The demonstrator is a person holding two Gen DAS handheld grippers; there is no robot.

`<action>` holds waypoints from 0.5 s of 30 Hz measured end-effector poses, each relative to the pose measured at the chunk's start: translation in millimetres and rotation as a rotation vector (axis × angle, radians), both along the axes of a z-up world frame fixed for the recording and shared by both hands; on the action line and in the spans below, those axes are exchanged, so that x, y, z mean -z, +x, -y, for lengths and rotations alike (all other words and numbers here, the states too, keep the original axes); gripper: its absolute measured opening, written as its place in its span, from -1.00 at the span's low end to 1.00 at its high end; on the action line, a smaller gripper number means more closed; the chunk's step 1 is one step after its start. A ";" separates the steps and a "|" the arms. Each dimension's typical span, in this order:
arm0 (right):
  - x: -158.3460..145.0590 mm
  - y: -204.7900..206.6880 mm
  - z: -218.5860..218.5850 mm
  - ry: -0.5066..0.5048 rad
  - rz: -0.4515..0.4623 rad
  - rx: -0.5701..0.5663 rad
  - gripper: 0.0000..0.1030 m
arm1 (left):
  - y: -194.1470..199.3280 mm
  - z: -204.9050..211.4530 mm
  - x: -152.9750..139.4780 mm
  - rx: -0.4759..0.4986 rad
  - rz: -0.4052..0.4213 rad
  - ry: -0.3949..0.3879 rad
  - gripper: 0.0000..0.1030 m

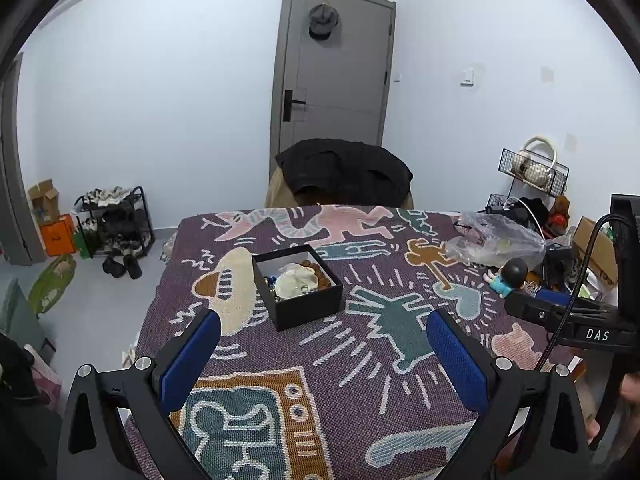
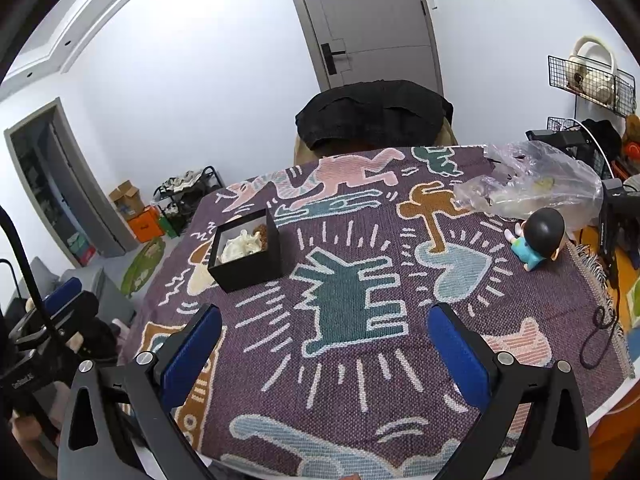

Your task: Organize jewelry

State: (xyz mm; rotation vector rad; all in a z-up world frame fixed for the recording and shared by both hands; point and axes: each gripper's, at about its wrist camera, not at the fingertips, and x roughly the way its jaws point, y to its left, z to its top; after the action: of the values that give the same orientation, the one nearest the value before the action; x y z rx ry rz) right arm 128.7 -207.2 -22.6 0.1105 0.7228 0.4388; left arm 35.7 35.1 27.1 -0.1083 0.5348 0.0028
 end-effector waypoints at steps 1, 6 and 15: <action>0.1 0.3 -0.1 -0.001 0.001 0.000 1.00 | 0.0 0.0 -0.2 0.000 0.000 0.000 0.99; 0.4 0.6 -0.1 0.000 0.000 0.000 1.00 | 0.0 -0.2 1.6 0.001 -0.002 -0.002 0.99; 1.2 0.6 -1.2 0.000 -0.002 0.001 1.00 | -0.1 -0.6 5.1 -0.004 -0.006 0.002 0.99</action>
State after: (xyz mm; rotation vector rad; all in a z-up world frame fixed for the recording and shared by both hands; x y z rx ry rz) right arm 129.3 -206.0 -23.8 0.1116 0.7244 0.4376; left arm 35.6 35.7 22.1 -0.1079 0.5401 0.0077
